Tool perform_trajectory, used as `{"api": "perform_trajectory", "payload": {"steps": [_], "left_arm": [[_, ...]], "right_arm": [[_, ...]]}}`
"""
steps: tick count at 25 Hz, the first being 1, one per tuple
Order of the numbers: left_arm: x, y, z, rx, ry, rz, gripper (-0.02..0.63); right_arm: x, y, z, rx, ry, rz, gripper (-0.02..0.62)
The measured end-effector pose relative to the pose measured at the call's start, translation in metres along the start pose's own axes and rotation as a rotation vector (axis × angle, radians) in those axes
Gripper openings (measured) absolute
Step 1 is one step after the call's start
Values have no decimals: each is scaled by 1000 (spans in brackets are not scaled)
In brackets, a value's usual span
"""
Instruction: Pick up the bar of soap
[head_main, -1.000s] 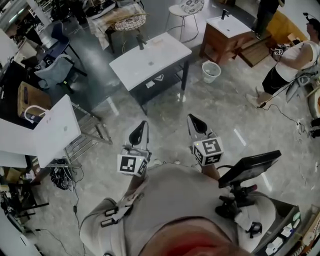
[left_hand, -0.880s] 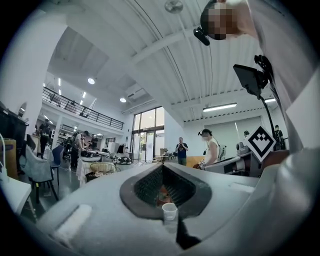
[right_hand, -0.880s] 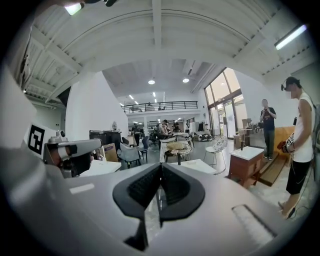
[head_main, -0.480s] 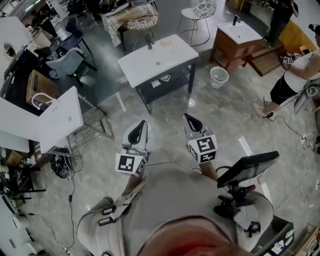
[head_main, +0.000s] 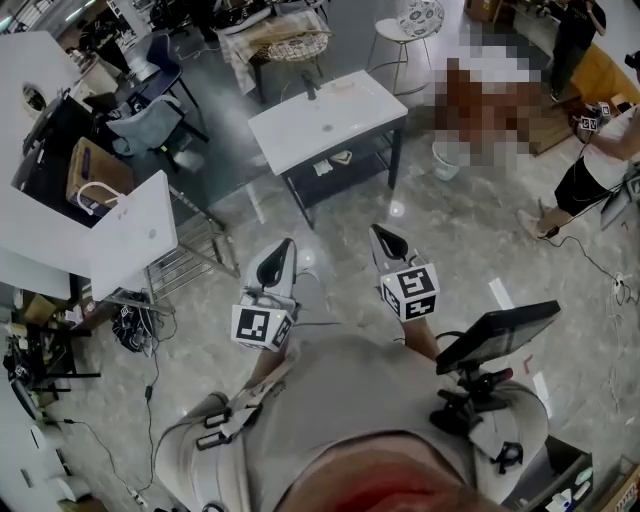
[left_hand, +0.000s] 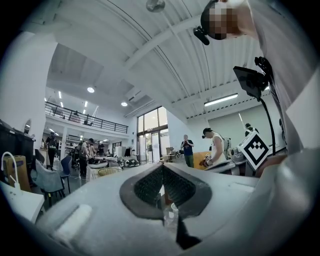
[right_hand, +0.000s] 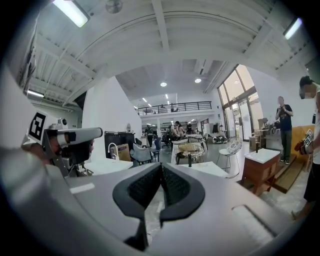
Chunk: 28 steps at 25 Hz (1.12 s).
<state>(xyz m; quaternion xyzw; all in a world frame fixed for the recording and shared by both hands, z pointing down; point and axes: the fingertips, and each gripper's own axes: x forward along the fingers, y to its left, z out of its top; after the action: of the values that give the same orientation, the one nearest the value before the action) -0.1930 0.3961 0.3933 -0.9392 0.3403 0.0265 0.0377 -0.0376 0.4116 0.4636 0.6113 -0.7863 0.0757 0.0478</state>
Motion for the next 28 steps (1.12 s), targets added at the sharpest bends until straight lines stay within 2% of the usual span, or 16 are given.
{"api": "perform_trajectory", "payload": {"steps": [4,15,23,28], "left_arm": [[6,7,-10,2,-8,-13,0],[70,11,-29,-82,-45,-123,0],[137,56,-53,-139,-42,-159,0],[181,84,-51,-137,-50,-199,0]], "right_arm": [[1,-2,-5,-1,1,-15,2],[15,-49,-14,-2,40,-151,2],[64,-71,-7,9,52,-180,3],[101,-90,7,23,61,-200,2]]}}
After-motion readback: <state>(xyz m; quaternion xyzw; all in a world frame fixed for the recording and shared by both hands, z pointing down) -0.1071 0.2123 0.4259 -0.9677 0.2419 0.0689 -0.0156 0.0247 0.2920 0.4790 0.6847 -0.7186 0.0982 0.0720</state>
